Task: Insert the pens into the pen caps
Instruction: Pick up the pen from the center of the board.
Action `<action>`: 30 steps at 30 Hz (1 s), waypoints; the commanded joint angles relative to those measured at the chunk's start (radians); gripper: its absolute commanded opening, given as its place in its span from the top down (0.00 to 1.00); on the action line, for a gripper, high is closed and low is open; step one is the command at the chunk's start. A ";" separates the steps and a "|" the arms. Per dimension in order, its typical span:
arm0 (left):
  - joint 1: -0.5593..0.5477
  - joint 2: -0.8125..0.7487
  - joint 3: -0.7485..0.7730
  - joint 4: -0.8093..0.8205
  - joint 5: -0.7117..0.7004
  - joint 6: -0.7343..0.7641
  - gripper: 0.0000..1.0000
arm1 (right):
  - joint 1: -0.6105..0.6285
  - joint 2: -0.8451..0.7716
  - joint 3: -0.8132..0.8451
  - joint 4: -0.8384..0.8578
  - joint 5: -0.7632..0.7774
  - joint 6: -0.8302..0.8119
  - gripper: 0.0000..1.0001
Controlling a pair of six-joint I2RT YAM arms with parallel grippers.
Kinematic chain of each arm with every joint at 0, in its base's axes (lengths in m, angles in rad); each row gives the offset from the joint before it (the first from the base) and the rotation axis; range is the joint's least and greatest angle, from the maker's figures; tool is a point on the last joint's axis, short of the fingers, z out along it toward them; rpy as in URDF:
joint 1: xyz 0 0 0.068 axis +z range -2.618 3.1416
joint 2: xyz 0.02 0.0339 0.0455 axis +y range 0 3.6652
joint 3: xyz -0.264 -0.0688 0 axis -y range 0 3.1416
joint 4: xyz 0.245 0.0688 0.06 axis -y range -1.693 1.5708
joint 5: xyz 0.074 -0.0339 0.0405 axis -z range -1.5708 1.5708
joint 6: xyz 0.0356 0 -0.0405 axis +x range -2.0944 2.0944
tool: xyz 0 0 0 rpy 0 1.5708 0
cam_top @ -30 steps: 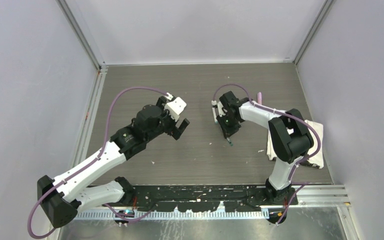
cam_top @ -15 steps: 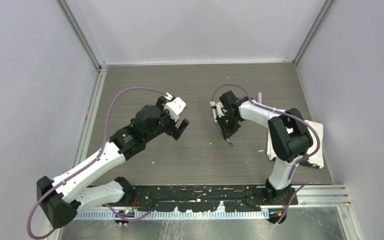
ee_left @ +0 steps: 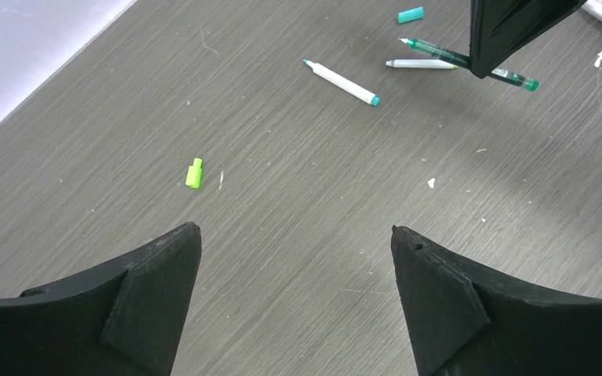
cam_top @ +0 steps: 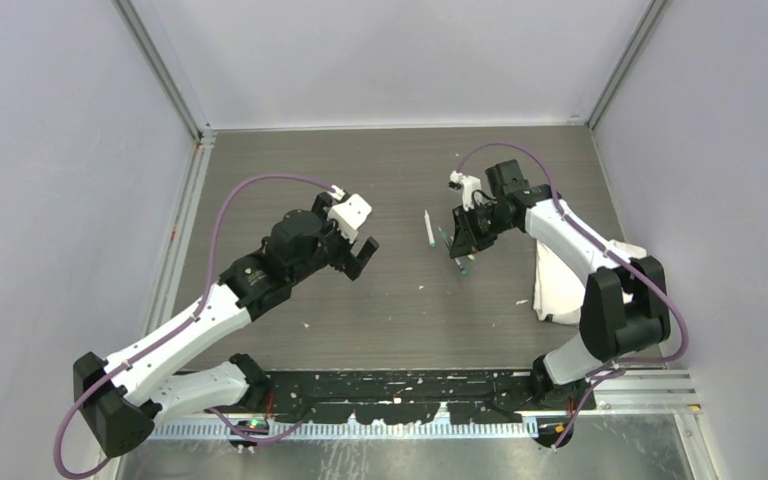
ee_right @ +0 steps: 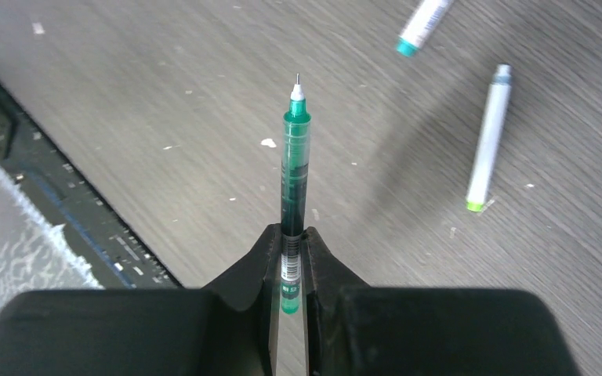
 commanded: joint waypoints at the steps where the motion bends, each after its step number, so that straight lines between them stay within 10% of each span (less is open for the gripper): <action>1: 0.005 -0.012 0.022 0.042 0.054 -0.077 0.06 | -0.009 -0.094 -0.016 0.019 -0.193 -0.017 0.99; 7: 0.056 -0.004 -0.009 0.214 0.264 -0.573 0.05 | -0.030 -0.192 -0.049 0.068 -0.362 0.027 0.99; 12: 0.053 -0.034 -0.330 0.789 0.271 -0.984 0.00 | -0.033 -0.229 -0.068 0.114 -0.484 0.086 0.99; 19: -0.091 0.104 -0.491 1.185 -0.016 -1.033 0.00 | -0.032 -0.229 -0.090 0.164 -0.606 0.143 0.99; 30: -0.114 0.447 -0.418 1.570 -0.053 -1.125 0.28 | -0.024 -0.214 -0.108 0.183 -0.657 0.143 0.99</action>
